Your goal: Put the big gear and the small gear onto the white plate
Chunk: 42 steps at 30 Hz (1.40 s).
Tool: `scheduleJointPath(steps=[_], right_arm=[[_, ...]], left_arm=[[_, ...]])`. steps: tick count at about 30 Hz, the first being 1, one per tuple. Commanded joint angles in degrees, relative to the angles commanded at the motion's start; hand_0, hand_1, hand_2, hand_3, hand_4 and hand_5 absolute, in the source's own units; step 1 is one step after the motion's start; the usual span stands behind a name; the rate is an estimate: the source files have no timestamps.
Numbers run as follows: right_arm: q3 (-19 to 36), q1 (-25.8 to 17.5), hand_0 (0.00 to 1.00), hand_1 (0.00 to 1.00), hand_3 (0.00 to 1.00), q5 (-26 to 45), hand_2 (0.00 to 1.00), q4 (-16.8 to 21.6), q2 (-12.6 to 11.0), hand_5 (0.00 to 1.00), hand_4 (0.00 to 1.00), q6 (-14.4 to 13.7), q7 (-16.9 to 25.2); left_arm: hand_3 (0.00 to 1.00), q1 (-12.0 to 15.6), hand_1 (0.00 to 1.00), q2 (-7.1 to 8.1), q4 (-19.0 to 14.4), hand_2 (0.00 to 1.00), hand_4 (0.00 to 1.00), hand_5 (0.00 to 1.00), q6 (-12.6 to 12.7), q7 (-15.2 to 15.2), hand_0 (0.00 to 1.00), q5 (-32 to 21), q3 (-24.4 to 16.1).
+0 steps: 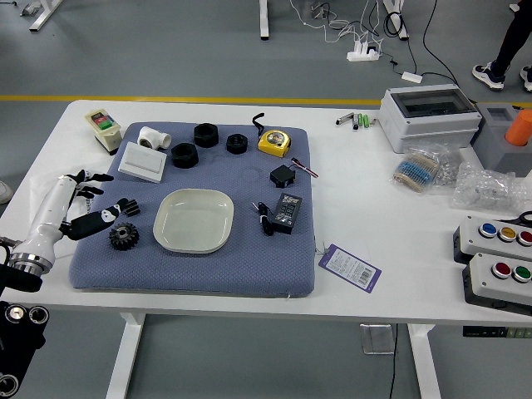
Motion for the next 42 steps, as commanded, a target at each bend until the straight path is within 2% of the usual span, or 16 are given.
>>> scheduleJointPath(steps=[2, 3, 5, 6, 14, 15, 26, 27, 42], right_arm=[[0.0, 0.0, 0.687, 0.709, 0.565, 0.01, 0.749, 0.0, -0.02, 0.642, 0.791, -0.02, 0.01], [-0.01, -0.01, 0.687, 0.709, 0.565, 0.01, 0.749, 0.0, -0.02, 0.641, 0.791, -0.03, 0.01], [-0.06, -0.02, 0.687, 0.709, 0.565, 0.08, 0.749, 0.0, -0.05, 0.641, 0.791, -0.06, 0.04], [-0.11, -0.03, 0.687, 0.709, 0.565, 0.13, 0.749, 0.0, -0.07, 0.641, 0.791, -0.05, 0.05], [0.26, -0.02, 0.687, 0.709, 0.565, -0.01, 0.749, 0.01, -0.19, 0.642, 0.791, -0.04, 0.11], [0.28, -0.01, 0.686, 0.71, 0.565, -0.02, 0.748, 0.01, -0.19, 0.642, 0.791, -0.03, 0.1], [0.61, 0.07, 0.686, 0.709, 0.565, -0.03, 0.749, -0.01, -0.17, 0.642, 0.791, 0.03, 0.0], [0.66, 0.09, 0.687, 0.709, 0.565, -0.05, 0.749, -0.02, -0.15, 0.642, 0.791, 0.05, -0.02], [0.73, 0.57, 0.688, 0.709, 0.564, -0.2, 0.749, 0.0, -0.23, 0.642, 0.791, 0.09, -0.07]], left_arm=[[0.743, -0.36, 0.671, 0.33, 0.06, 0.768, 0.911, 0.233, -0.85, 0.46, 0.613, 2.23, 0.42], [0.834, -0.58, 0.759, 0.54, 0.08, 0.832, 0.998, 0.175, -1.32, 0.77, 0.701, 4.47, 0.71], [0.834, -1.24, 0.759, 1.19, 0.18, 0.832, 0.998, 0.175, -2.59, 1.77, 0.701, 9.17, 1.72], [0.834, -1.59, 0.759, 1.53, 0.27, 0.832, 0.998, 0.175, -3.18, 2.22, 0.701, 9.67, 2.37], [0.836, -2.7, 0.76, 2.55, 0.14, 0.824, 0.998, 0.144, -5.51, 4.48, 0.695, 9.67, 4.12], [0.791, -2.68, 0.698, 2.59, 0.0, 0.753, 0.998, 0.133, -5.75, 4.62, 0.683, 9.67, 4.07], [0.749, -0.76, 0.665, 3.83, -2.81, 0.722, 0.998, 0.13, -8.85, 6.3, 0.674, 9.67, 3.56], [0.713, -0.63, 0.652, 4.07, -2.79, 0.703, 0.998, 0.121, -8.88, 6.32, 0.664, 9.67, 3.85], [0.691, -2.68, 0.646, 3.46, 3.15, 0.698, 0.997, 0.133, -6.56, 5.32, 0.655, 9.67, 4.4]])
